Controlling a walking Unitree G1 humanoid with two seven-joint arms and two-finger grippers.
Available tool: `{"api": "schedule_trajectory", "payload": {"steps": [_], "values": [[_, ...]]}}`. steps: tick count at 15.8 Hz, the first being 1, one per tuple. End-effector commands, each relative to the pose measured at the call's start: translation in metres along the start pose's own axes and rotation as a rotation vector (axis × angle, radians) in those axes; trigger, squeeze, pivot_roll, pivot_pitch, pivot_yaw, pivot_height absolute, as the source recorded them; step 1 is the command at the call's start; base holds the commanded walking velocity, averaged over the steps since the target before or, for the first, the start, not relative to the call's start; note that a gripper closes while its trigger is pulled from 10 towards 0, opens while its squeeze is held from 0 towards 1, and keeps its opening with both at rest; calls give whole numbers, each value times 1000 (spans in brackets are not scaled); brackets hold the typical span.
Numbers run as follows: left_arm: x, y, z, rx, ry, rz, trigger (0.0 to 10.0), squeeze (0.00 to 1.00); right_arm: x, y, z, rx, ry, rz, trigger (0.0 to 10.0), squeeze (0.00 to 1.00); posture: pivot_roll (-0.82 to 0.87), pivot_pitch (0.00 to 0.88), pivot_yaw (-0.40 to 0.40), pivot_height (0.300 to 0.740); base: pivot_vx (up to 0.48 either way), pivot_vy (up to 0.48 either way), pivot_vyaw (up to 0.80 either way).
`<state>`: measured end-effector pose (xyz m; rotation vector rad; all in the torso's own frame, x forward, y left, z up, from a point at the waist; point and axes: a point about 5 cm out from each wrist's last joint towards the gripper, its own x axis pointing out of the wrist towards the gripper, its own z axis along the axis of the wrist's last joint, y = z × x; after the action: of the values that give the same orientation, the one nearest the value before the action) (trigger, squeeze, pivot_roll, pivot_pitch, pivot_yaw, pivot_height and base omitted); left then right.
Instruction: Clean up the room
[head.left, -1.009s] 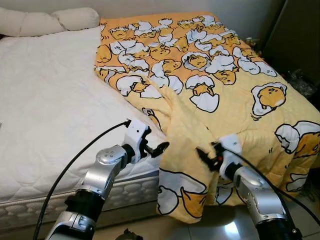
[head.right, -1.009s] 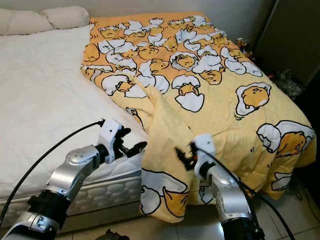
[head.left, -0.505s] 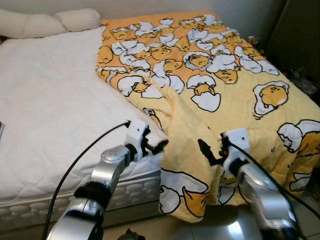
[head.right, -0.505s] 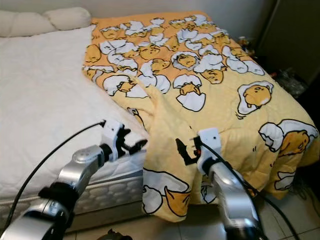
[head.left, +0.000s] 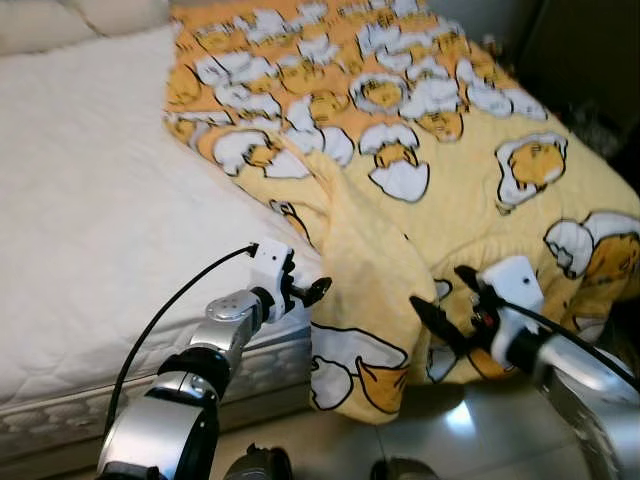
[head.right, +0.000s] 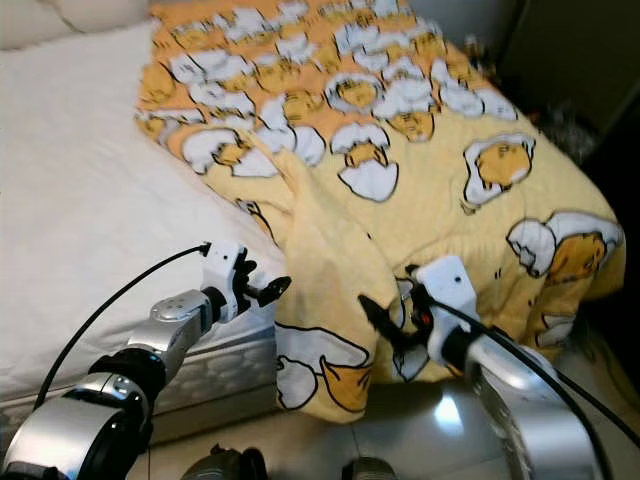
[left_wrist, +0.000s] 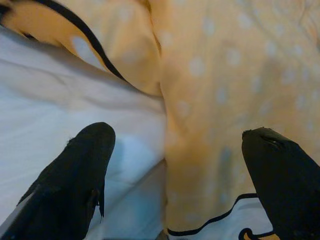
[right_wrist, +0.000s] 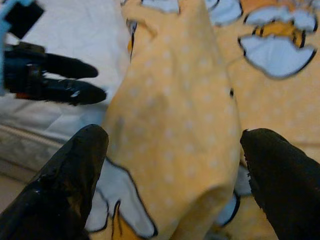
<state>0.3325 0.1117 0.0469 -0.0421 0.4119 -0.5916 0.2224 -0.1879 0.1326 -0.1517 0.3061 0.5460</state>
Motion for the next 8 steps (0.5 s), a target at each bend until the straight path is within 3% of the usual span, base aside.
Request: {"api": "schedule_trajectory", "payload": {"steps": [1, 5, 8], "values": [[0, 0, 0, 1, 1, -9, 10000, 0, -6, 0, 4, 4, -2, 3, 10000, 0, -329, 240, 74, 740, 0, 0, 0], [6, -6, 0, 21, 34, -8, 10000, 0, -24, 11, 7, 14, 27, 124, 10000, 0, -343, 286, 68, 740, 0, 0, 0], [9, -8, -1, -6, 45, 29, 10000, 0, -31, 9, 13, 7, 33, 149, 10000, 0, -363, 275, 67, 740, 0, 0, 0]]}}
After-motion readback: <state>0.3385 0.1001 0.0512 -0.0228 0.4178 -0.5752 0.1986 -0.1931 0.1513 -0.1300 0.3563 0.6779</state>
